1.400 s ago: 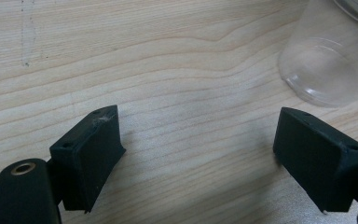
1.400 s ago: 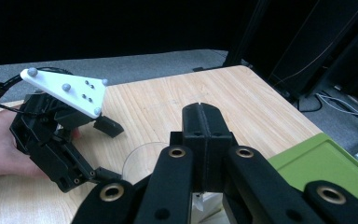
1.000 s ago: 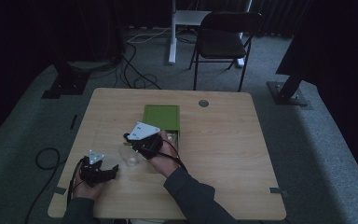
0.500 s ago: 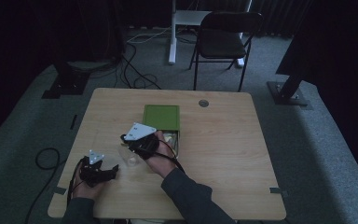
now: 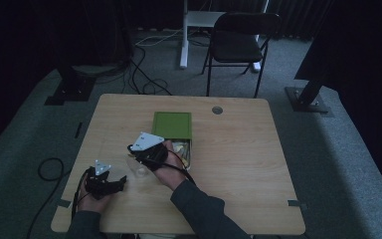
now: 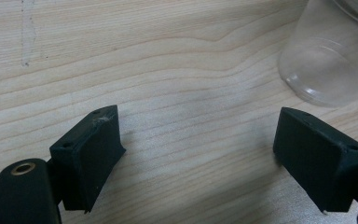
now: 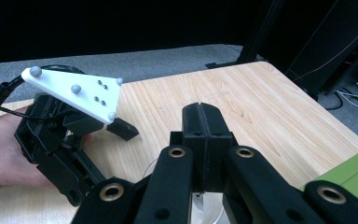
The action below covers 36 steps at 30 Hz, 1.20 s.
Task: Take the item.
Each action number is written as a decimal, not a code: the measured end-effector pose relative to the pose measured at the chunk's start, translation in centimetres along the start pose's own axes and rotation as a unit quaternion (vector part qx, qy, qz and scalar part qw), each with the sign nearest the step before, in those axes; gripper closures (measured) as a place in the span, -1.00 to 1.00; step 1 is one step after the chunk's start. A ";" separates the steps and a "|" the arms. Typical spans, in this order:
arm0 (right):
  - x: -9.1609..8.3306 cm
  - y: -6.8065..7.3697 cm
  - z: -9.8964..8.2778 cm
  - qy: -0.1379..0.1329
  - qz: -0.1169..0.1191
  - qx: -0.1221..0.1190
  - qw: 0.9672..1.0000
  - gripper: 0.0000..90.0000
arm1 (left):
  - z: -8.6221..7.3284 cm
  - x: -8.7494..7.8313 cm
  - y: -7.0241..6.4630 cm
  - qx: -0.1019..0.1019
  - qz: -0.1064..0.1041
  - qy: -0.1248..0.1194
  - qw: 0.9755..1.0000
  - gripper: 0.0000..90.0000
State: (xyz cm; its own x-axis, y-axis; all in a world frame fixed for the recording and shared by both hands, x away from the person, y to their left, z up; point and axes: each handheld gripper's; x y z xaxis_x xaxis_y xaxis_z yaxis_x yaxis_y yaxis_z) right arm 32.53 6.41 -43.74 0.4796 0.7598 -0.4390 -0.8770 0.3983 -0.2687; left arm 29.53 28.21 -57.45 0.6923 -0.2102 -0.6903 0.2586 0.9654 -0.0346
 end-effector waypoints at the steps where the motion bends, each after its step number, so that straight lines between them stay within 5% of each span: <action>1: 0.0 0.0 0.0 0.000 0.001 0.000 1.000 1.00 | 0.0 0.0 0.0 0.000 0.000 0.000 1.000 -0.64; 8: 0.1 0.1 0.0 0.001 0.001 0.001 1.000 1.00 | 0.0 0.0 0.0 0.000 -0.001 0.001 1.000 -0.65; 12: 0.1 0.0 0.0 0.000 -0.001 0.005 1.000 0.69 | 0.0 0.0 0.0 0.001 0.000 0.000 1.000 -0.65; 18: -0.5 -0.3 -0.1 -0.006 -0.009 0.015 1.000 0.58 | 0.0 0.0 0.0 0.001 0.000 0.001 1.000 -0.64; 36: -2.6 -1.2 -1.1 -0.004 -0.019 0.029 0.999 0.53 | 0.0 0.0 0.0 0.000 0.000 -0.002 1.000 -0.65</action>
State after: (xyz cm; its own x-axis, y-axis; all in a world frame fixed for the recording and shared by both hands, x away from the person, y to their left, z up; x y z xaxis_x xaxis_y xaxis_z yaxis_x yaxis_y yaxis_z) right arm 32.35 3.37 -43.23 0.5117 0.7484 -0.4219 -0.8590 0.4554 -0.2340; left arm 29.52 28.22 -57.47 0.6945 -0.2108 -0.6879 0.2592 0.9652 -0.0342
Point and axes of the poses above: each handheld gripper's, and its own axes: x roughly forward along the jaws, z roughly out of its top, y roughly to its left, and after that the axes turned 5 degrees about -x, right-handed
